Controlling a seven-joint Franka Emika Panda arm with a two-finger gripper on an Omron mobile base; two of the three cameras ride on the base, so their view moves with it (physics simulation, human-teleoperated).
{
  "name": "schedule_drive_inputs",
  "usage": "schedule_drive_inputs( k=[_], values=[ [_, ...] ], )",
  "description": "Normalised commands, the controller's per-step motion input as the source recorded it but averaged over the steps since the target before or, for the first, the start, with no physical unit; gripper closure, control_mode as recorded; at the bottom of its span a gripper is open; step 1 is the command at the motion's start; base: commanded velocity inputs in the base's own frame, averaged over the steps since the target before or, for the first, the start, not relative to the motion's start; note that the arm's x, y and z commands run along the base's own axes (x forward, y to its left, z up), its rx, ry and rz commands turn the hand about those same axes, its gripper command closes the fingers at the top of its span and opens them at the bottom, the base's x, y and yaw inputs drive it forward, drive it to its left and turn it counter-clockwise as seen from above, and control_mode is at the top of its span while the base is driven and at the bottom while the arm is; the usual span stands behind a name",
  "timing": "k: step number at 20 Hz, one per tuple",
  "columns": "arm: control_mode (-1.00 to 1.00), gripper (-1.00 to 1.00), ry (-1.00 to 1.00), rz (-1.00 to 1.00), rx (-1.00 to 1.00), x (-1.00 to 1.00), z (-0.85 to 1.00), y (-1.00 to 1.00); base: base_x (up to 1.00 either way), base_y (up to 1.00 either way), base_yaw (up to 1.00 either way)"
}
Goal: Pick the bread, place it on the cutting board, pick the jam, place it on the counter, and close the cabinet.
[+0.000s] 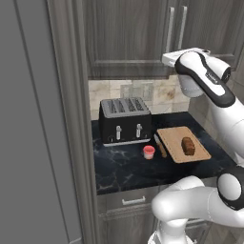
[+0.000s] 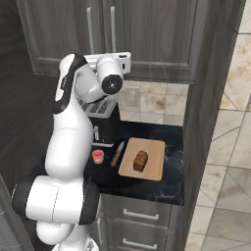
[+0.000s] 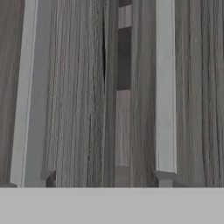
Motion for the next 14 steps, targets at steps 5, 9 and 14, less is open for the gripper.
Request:
schedule_drive_inputs(
  k=[5, 9, 14],
  values=[
    [-1.0, -1.0, 0.0, 0.0, 0.0, 0.24, -0.17, 0.18, 0.0, 0.0, 0.0],
    [-1.0, -1.0, -0.04, -0.03, -0.01, 0.19, -0.18, 0.16, 0.0, 0.0, 0.0],
    [-1.0, -1.0, -0.11, -0.16, -0.02, 0.03, -0.15, 0.35, 0.0, 0.0, 0.0]
  ],
)
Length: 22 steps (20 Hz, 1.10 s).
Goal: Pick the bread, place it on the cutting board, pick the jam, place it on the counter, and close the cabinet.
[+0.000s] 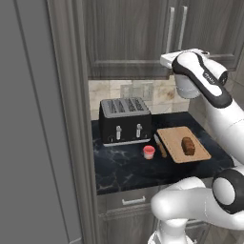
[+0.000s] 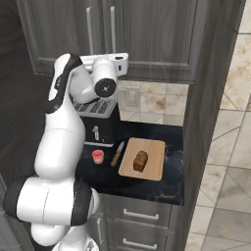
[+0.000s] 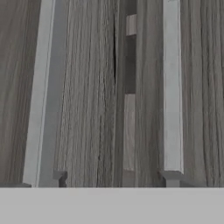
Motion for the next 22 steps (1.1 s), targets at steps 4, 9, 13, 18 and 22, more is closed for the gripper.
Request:
schedule_drive_inputs(
  k=[4, 9, 13, 18, 22],
  values=[
    [-1.0, -1.0, -0.14, -0.22, -0.04, 0.0, -0.15, 0.39, 0.0, 0.0, 0.0],
    [-1.0, -1.0, -0.13, -0.24, -0.03, 0.13, -0.2, 0.25, 0.0, 0.0, 0.0],
    [-1.0, -1.0, -0.14, -0.24, -0.03, 0.34, -0.2, 0.17, 0.0, 0.0, 0.0],
    [-1.0, -1.0, -0.15, -0.25, -0.06, 0.39, -0.19, 0.25, 0.0, 0.0, 0.0],
    [-1.0, -1.0, -0.14, -0.24, -0.06, 0.51, -0.16, 0.26, 0.0, 0.0, 0.0]
  ],
)
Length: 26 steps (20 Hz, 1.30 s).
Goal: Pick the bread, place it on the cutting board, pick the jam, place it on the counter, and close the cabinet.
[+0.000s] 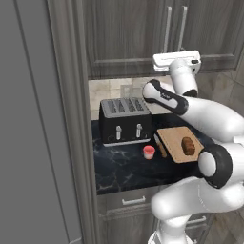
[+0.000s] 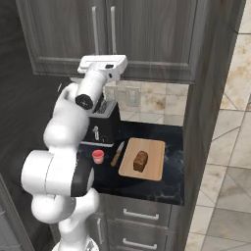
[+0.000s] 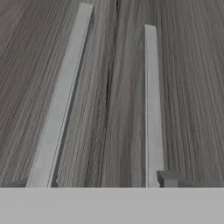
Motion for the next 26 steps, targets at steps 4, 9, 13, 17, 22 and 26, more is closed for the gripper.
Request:
schedule_drive_inputs(
  k=[4, 9, 13, 17, 22, 26],
  values=[
    [-1.0, -1.0, -0.13, -0.23, -0.04, 0.53, -0.16, 0.24, 0.0, 0.0, 0.0],
    [-1.0, -1.0, -0.09, -0.19, -0.04, 0.46, -0.1, 0.27, 0.0, 0.0, 0.0],
    [-1.0, -1.0, -0.05, -0.18, -0.04, 0.35, -0.07, 0.25, 0.0, 0.0, 0.0],
    [-1.0, -1.0, -0.05, -0.17, -0.03, 0.36, -0.09, 0.23, 0.0, 0.0, 0.0],
    [-1.0, -1.0, -0.04, -0.15, -0.03, 0.38, -0.1, 0.21, 0.0, 0.0, 0.0],
    [-1.0, -1.0, -0.02, -0.1, -0.01, 0.51, -0.12, 0.16, 0.0, 0.0, 0.0]
  ],
)
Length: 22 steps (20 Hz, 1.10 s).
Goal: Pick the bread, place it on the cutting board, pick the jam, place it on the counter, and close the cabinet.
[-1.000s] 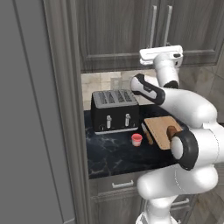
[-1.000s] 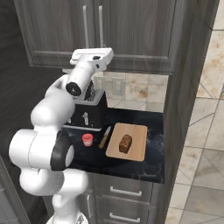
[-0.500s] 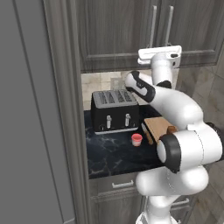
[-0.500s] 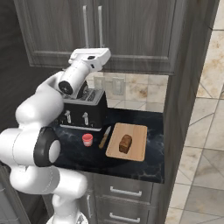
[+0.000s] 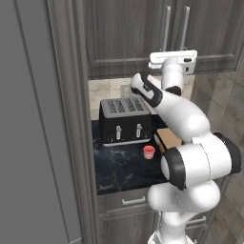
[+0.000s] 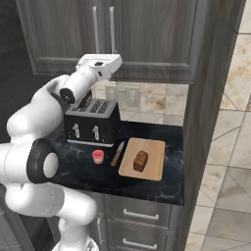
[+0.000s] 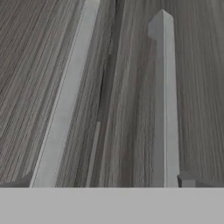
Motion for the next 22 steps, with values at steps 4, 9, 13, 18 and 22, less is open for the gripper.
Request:
schedule_drive_inputs(
  k=[4, 9, 13, 18, 22],
  values=[
    [-1.0, -1.0, 0.0, -0.03, 0.0, 0.65, -0.14, 0.03, 0.0, 0.0, 0.0],
    [-1.0, -1.0, 0.0, 0.03, 0.0, 0.94, -0.21, 0.0, 0.0, 0.0, 0.0],
    [-1.0, -1.0, 0.0, 0.09, 0.0, 0.98, -0.29, 0.0, 0.0, 0.0, 0.0],
    [-1.0, -1.0, 0.0, 0.12, 0.0, 0.97, -0.35, 0.0, 0.0, 0.0, 0.0],
    [-1.0, -1.0, 0.0, 0.13, 0.0, 0.99, -0.36, 0.0, 0.0, 0.0, 0.0]
  ],
)
